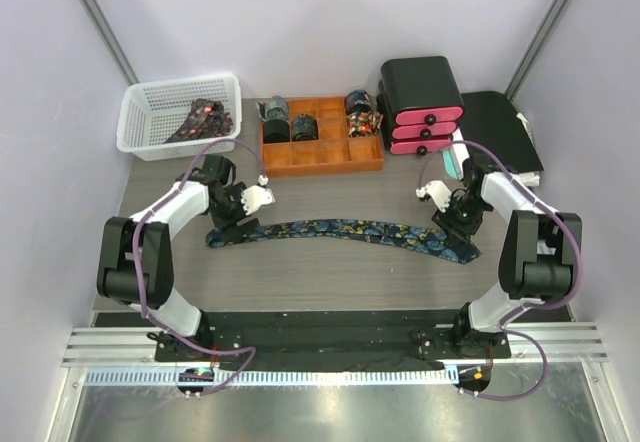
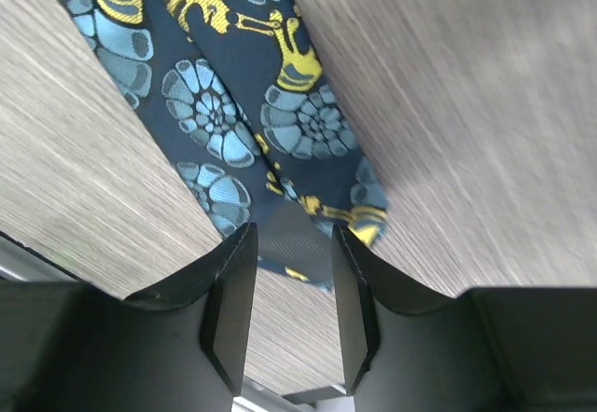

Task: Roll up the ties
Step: Flatten out the tie at the center of the board.

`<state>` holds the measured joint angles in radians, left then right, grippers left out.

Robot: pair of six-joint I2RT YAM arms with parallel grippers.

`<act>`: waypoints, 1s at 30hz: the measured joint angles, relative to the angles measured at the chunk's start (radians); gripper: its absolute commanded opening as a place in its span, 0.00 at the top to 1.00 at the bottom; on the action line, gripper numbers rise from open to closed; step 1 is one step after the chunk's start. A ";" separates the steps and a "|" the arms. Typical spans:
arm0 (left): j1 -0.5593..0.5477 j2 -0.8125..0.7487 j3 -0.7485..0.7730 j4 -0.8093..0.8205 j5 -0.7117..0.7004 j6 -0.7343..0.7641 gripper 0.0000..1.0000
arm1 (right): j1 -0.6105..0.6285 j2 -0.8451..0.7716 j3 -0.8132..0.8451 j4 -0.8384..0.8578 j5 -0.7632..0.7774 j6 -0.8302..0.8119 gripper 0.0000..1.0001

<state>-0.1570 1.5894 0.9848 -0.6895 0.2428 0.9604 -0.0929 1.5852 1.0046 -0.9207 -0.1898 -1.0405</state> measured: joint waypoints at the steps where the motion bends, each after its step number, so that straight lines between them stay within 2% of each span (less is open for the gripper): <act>1: -0.002 0.001 -0.006 0.005 -0.006 0.016 0.30 | 0.000 0.012 -0.003 0.000 0.000 0.005 0.60; 3: -0.011 0.000 -0.042 0.026 -0.028 0.050 0.38 | 0.000 0.042 -0.016 0.012 0.005 0.014 0.62; 4: -0.014 0.000 -0.066 0.039 -0.042 0.071 0.47 | 0.000 0.056 -0.028 0.021 0.013 0.019 0.62; 12: -0.029 -0.065 -0.185 0.176 -0.172 0.238 0.67 | 0.002 0.081 -0.036 0.063 0.100 0.023 0.70; 15: -0.030 -0.080 -0.217 0.229 -0.203 0.304 0.69 | 0.002 0.110 -0.007 0.061 0.125 0.016 0.72; 19: -0.031 -0.086 -0.220 0.218 -0.193 0.336 0.71 | 0.002 0.143 0.029 0.062 0.147 -0.018 0.73; 26: -0.035 -0.127 -0.222 0.074 -0.136 0.329 0.73 | 0.001 0.138 0.022 0.080 0.167 -0.105 0.74; 28: -0.040 -0.144 -0.235 0.050 -0.127 0.320 0.70 | 0.000 0.134 0.018 0.084 0.167 -0.115 0.71; 30: -0.046 -0.161 -0.249 0.033 -0.126 0.303 0.60 | 0.000 0.133 0.017 0.084 0.165 -0.118 0.64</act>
<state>-0.2028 1.4284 0.7353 -0.6563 0.1169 1.2636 -0.0929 1.7180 1.0218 -0.8368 -0.0246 -1.1584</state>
